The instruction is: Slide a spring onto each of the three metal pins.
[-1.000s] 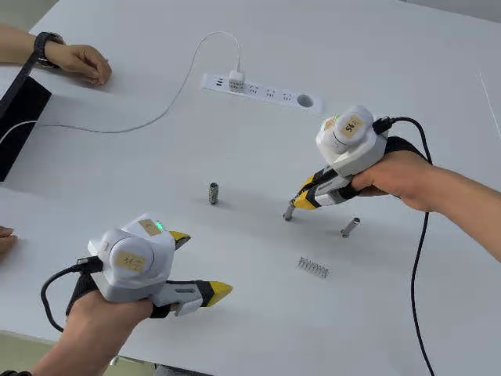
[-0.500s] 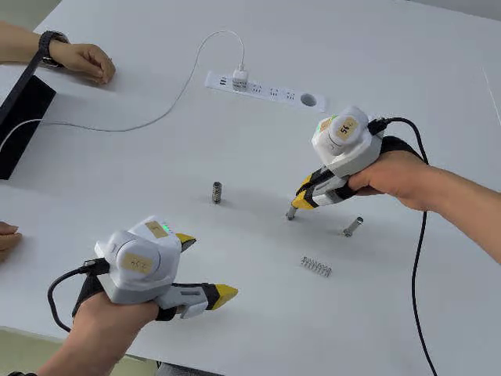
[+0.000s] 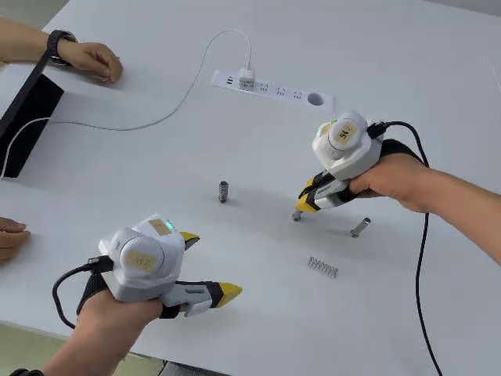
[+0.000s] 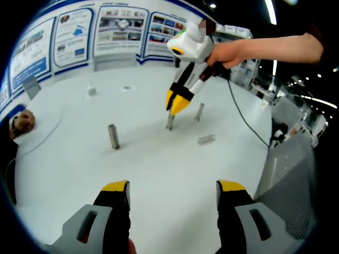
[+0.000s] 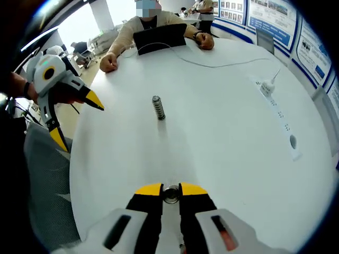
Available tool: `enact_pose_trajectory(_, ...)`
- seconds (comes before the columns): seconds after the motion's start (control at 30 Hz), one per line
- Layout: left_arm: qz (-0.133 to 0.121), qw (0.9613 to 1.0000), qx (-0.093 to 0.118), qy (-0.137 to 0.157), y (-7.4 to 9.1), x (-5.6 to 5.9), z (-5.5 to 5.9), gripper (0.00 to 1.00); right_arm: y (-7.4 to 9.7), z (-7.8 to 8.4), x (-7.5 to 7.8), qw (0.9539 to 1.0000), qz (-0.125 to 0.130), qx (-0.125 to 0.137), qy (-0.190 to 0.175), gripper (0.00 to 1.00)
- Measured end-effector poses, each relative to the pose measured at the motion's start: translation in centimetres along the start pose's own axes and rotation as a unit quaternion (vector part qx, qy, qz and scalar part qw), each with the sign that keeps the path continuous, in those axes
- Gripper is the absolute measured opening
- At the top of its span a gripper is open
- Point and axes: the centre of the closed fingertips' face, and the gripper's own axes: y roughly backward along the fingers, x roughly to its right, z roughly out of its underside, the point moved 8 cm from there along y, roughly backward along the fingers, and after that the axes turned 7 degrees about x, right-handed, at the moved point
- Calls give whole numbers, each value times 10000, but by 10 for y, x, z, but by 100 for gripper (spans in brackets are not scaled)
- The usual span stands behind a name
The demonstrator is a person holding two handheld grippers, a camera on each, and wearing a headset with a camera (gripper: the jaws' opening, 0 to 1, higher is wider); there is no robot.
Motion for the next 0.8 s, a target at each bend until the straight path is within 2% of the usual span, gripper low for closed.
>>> enact_pose_trajectory(0.3, -27, 10000, -46, 35, 2, -1, 3, 67, -7, 0, 3, 10000, -41, -43, 46, 13)
enact_pose_trajectory(0.8, -6, 10000, -27, 68, 0, 2, 2, 67, -21, 13, 4, 9999, -87, -108, -104, 13)
